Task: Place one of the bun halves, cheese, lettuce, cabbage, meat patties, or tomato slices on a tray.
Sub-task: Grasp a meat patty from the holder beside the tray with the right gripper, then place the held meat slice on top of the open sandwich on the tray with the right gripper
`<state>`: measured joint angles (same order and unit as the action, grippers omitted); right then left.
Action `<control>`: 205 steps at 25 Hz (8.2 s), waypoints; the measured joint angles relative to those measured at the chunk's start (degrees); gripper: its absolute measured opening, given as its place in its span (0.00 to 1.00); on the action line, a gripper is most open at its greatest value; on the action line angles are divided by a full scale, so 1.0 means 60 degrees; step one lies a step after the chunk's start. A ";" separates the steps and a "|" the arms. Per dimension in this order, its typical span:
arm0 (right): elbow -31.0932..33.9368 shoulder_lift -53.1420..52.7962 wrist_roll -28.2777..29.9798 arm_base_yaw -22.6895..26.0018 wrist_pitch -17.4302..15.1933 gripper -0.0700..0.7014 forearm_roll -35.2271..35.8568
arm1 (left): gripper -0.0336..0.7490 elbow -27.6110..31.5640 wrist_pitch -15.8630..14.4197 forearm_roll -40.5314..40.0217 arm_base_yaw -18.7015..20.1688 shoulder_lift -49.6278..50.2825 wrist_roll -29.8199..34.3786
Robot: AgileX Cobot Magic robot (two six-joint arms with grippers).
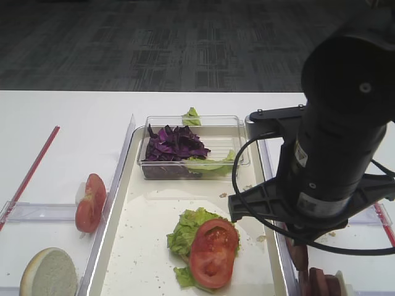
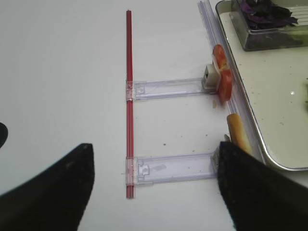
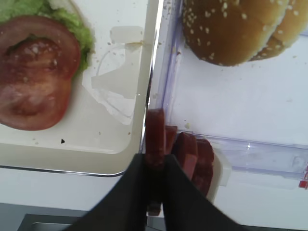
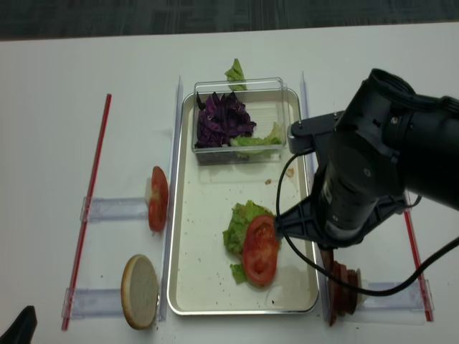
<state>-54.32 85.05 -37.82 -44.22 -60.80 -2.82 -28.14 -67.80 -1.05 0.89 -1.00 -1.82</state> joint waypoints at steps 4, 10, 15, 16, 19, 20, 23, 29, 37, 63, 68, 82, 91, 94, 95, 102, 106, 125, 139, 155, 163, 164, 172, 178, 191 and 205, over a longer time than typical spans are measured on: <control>0.0000 0.0000 0.0000 0.0000 0.0019 0.23 0.0000 | 0.67 0.0000 0.0000 0.0000 0.0000 0.0000 0.0000; 0.0000 0.0000 0.0000 0.0000 0.0141 0.23 0.0000 | 0.67 0.0000 0.0000 0.0000 0.0000 0.0000 0.0000; 0.0000 0.0000 0.0000 0.0000 0.0446 0.23 0.0034 | 0.67 0.0000 0.0000 0.0000 0.0000 0.0000 0.0000; 0.0000 0.0000 0.0000 0.0000 0.0468 0.23 0.0034 | 0.67 0.0000 0.0000 0.0000 0.0000 0.0000 0.0000; 0.0000 0.0000 0.0000 0.0000 0.0465 0.23 0.0062 | 0.67 0.0000 0.0000 0.0000 0.0000 0.0000 0.0000; 0.0000 0.0000 0.0017 0.0000 0.0472 0.23 0.0078 | 0.67 0.0000 0.0000 0.0000 0.0000 0.0000 0.0000; 0.0000 0.0000 0.0104 0.0000 0.0534 0.23 0.0179 | 0.67 0.0000 0.0000 0.0000 0.0000 0.0000 0.0000; 0.0000 0.0000 0.0424 0.0000 0.1243 0.23 0.0798 | 0.67 0.0000 0.0000 0.0000 0.0000 0.0000 0.0000; 0.0000 0.0000 0.0968 0.0000 0.2002 0.23 0.1690 | 0.67 0.0000 0.0000 0.0000 0.0000 0.0000 0.0000; 0.1053 0.0197 0.4300 0.0204 0.4335 0.23 0.5717 | 0.67 0.0000 0.0000 0.0000 0.0000 0.0000 0.0000; 0.1413 0.0197 0.6304 0.0870 0.4543 0.23 0.7639 | 0.67 0.0000 0.0000 0.0000 0.0000 0.0000 0.0000; 0.2184 0.0197 0.9459 0.1641 0.4721 0.23 1.0363 | 0.67 0.0000 0.0000 0.0000 0.0000 0.0000 0.0000; 0.2295 0.0531 1.1670 0.2152 0.4644 0.23 1.2506 | 0.67 0.0000 0.0000 0.0000 0.0000 0.0000 0.0000; 0.2295 0.1032 1.2223 0.2152 0.4557 0.23 1.3154 | 0.67 0.0000 0.0000 0.0000 0.0000 0.0000 0.0000; 0.2295 0.1182 1.2407 0.2152 0.4557 0.23 1.3325 | 0.67 0.0000 0.0000 0.0000 0.0000 0.0000 0.0000; 0.2295 0.1442 1.2687 0.2152 0.4766 0.23 1.3566 | 0.67 0.0000 0.0000 0.0000 0.0000 0.0000 0.0000; 0.2295 0.1459 1.2728 0.2152 0.4884 0.23 1.3566 | 0.67 0.0000 0.0000 0.0000 0.0000 0.0000 0.0000; 0.2295 0.1887 1.3183 0.2152 0.5031 0.23 1.4166 | 0.67 0.0000 0.0000 0.0000 0.0000 0.0000 0.0000; 0.2295 0.1887 1.3183 0.2152 0.5112 0.42 1.4151 | 0.67 0.0000 0.0000 0.0000 0.0000 0.0000 0.0000; 0.2295 0.1887 1.3215 0.2152 0.5128 0.82 1.3952 | 0.67 0.0000 0.0000 0.0000 0.0000 0.0000 0.0000; 0.2295 0.1887 1.3180 0.2152 0.5128 0.82 1.3815 | 0.67 0.0000 0.0000 0.0000 0.0000 0.0000 0.0000; 0.2295 0.1887 1.3180 0.2152 0.5128 0.82 1.3815 | 0.67 0.0000 0.0000 0.0000 0.0000 0.0000 0.0000; 0.2295 0.1887 1.3104 0.2152 0.5079 0.82 1.3790 | 0.67 0.0000 0.0000 0.0000 0.0000 0.0000 0.0000; 0.2295 0.1808 1.2849 0.2152 0.5070 0.82 1.3514 | 0.67 0.0000 0.0000 0.0000 0.0000 0.0000 0.0000; 0.2295 0.1601 1.2596 0.2152 0.5048 0.82 1.3344 | 0.67 0.0000 0.0000 0.0000 0.0000 0.0000 0.0000; 0.1404 0.0894 1.0836 0.2152 0.4606 0.82 1.1354 | 0.67 0.0000 0.0000 0.0000 0.0000 0.0000 0.0000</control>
<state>-45.89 90.41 27.19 -31.31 -33.17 65.30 -28.14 -67.80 -1.05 0.89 -1.00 -1.82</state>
